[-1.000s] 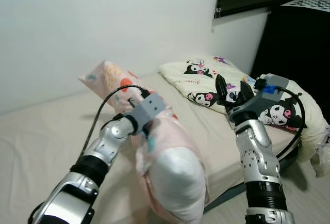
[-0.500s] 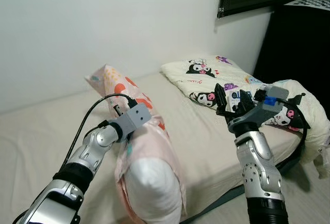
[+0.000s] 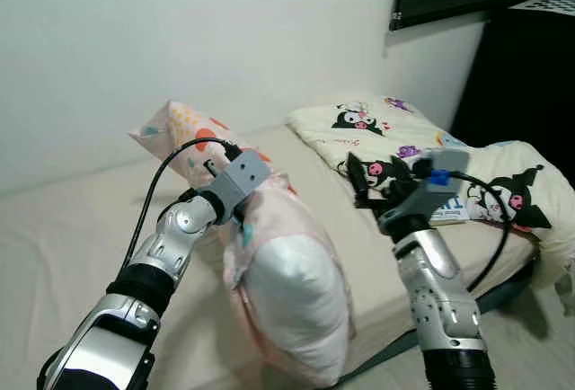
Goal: Clean up the room
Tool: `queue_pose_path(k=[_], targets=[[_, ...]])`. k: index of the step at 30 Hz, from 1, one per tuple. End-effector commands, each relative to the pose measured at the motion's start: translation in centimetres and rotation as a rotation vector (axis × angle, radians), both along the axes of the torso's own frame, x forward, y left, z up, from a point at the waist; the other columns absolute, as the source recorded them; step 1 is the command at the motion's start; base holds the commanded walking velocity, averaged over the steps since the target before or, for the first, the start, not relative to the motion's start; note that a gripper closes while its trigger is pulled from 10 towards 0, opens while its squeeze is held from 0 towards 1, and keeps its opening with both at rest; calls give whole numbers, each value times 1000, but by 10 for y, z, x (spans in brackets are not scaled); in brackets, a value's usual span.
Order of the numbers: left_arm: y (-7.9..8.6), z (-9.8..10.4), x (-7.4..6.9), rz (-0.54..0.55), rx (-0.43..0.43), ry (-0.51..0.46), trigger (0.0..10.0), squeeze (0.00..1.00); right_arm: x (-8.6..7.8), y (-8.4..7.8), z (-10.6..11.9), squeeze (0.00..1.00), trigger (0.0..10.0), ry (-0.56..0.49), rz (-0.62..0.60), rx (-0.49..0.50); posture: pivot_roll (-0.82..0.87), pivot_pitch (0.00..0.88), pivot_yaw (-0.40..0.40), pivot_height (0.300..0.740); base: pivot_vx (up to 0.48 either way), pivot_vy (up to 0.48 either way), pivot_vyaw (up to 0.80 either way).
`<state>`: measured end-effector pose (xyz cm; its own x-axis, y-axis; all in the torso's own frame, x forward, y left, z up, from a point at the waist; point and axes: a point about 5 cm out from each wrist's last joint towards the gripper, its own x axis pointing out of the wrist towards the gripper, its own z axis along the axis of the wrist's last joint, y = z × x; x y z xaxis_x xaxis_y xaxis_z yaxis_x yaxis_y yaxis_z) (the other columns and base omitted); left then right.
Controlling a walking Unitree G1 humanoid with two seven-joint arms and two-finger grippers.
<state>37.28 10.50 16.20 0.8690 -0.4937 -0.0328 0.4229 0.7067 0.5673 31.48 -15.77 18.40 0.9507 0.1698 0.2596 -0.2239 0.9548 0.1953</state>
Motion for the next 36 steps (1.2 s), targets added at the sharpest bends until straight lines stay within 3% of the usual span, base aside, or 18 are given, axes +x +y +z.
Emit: queue_pose_path(k=[1,7,16,24,30,36], targets=[[2,14,3,1,-31,-46,10000,0,0,5,-1,0,10000,10,20,-6,-26,0,62,740,0,0,800],[-11,20,4,-61,-17,-54,10000,0,3,-2,6,0,10000,-13,-3,1,-18,0,64,740,0,0,800],[-21,17,4,-66,-41,-32,10000,0,7,3,7,0,10000,-20,35,-7,-26,0,71,740,0,0,800],[-21,7,4,-39,-59,35,10000,0,7,-1,10,0,10000,-30,30,-4,-40,0,70,740,-60,0,800],[-19,10,4,-41,-49,18,10000,0,8,-4,11,0,10000,-34,26,-1,-41,0,67,740,-379,0,800],[-20,13,5,-44,-56,2,10000,0,9,-4,15,0,10000,-50,28,-1,-45,0,69,740,0,0,800]])
